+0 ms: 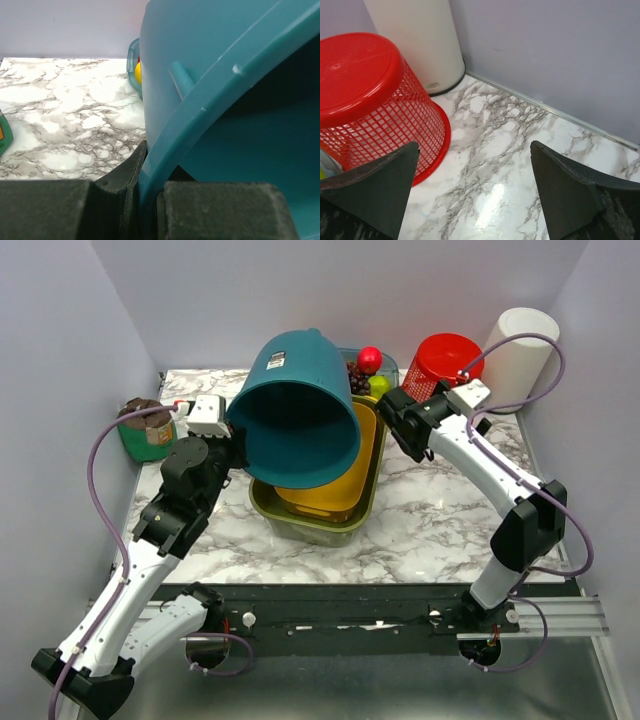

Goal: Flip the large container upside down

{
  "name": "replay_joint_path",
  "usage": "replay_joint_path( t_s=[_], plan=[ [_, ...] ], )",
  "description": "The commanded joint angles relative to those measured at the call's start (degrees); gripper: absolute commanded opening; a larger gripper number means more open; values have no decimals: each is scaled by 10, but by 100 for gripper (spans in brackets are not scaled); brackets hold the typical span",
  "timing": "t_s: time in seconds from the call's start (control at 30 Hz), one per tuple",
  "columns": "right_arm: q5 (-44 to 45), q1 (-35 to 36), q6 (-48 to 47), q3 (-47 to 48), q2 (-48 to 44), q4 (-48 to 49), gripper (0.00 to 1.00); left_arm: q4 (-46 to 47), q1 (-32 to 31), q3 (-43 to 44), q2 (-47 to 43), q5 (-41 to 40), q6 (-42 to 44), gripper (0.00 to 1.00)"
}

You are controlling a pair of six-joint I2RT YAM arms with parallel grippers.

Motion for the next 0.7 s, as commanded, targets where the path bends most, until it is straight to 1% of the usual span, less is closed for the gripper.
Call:
replay_joint_path(
  t_s=[0.0,0.03,0.1,0.17,0.23,0.33,0.5,0.67],
  plan=[
    [67,7,66,-3,-41,-109,100,52,1,30,-31,-39,-7,0],
    [73,15,93,-10,-50,-109,100,52,2,29,-36,-44,-6,0],
    [77,49,109,-19,-59,-109,100,48,1,31,-45,-50,2,0],
    [81,78,102,6,-51,-109,100,40,2,40,-49,-52,7,0],
    [86,90,116,14,-49,-109,100,27,2,45,-53,-48,10,0],
    [99,121,110,21,-56,-109,100,21,2,46,-63,-44,12,0],
    [103,188,140,-11,-104,-109,100,19,2,46,-66,-48,19,0],
    [103,241,134,-11,-136,-109,100,10,3,47,-63,-61,15,0]
  ],
)
